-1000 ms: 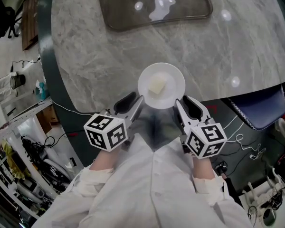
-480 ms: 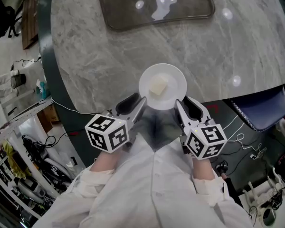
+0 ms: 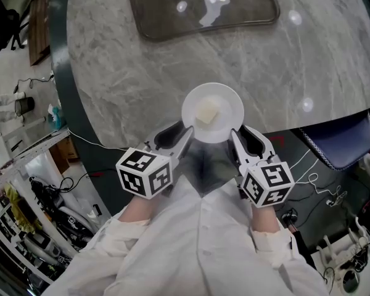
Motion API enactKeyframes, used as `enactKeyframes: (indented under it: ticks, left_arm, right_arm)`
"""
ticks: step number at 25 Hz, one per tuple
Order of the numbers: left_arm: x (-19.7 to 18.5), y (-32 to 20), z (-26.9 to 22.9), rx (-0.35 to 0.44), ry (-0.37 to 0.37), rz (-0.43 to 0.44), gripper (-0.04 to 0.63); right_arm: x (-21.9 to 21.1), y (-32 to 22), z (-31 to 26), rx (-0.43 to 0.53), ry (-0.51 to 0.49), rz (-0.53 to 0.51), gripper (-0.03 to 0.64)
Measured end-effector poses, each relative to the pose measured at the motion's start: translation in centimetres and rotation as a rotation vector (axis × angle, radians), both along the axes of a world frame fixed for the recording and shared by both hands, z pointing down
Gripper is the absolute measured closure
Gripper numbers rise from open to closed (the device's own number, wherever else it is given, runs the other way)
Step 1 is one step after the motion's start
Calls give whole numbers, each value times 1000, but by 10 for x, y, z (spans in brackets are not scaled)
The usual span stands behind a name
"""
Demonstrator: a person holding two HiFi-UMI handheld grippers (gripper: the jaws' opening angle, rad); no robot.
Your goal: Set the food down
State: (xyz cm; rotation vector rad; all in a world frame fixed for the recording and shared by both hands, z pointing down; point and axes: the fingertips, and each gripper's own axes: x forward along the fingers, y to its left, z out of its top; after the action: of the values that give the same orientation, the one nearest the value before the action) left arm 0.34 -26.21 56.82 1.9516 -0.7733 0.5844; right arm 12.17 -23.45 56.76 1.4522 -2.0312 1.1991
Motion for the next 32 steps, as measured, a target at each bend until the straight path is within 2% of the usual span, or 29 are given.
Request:
enactKeyframes:
  ticks: [8, 19, 32]
  left_arm:
    - [-1, -1, 5, 6, -39, 7, 505]
    - [2, 3, 3, 2, -16, 61, 506]
    - [-9, -12, -31, 98, 22, 88, 506]
  right_arm:
    - [0, -2, 3, -3, 29, 10, 530]
    - [4, -3, 0, -20, 38, 35, 543]
    - [-7, -16, -36, 54, 43, 53, 548]
